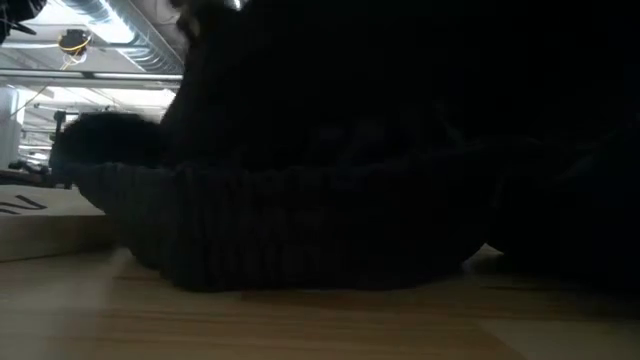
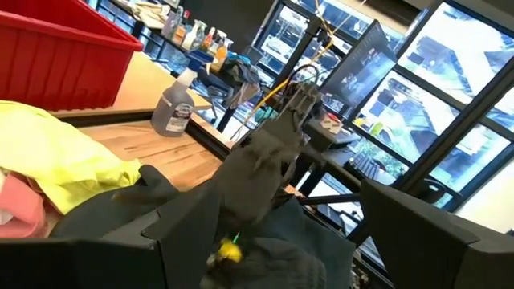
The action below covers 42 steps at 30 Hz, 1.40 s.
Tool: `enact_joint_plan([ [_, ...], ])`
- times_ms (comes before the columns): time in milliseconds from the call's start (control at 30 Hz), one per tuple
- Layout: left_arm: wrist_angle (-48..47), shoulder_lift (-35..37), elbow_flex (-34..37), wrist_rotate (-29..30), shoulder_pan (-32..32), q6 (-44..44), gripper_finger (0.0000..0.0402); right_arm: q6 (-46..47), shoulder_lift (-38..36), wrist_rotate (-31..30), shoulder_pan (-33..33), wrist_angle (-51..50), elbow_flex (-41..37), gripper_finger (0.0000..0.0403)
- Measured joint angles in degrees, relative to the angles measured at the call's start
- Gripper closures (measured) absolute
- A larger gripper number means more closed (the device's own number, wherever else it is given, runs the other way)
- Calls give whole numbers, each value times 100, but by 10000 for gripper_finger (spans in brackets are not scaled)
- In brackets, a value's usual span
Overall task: Fold laundry
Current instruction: Fold the dark blue short
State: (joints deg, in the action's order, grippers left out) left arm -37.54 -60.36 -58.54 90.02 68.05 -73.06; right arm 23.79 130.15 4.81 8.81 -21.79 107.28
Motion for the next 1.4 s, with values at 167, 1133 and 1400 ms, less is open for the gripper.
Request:
enact_joint_plan([
  [167, -191, 0, 0, 0, -17, -75, 112, 154, -634, -270, 221, -864, 4, 400],
  [1133, -362, -101, 0, -4677, -2489, 1580, 112, 2784, -2075, -1068, 2121, -4749, -462, 403],
  [1400, 1639, -684, 0, -7010, -3647, 3683, 112, 3283, -2071, -755, 2518, -4725, -845, 403],
])
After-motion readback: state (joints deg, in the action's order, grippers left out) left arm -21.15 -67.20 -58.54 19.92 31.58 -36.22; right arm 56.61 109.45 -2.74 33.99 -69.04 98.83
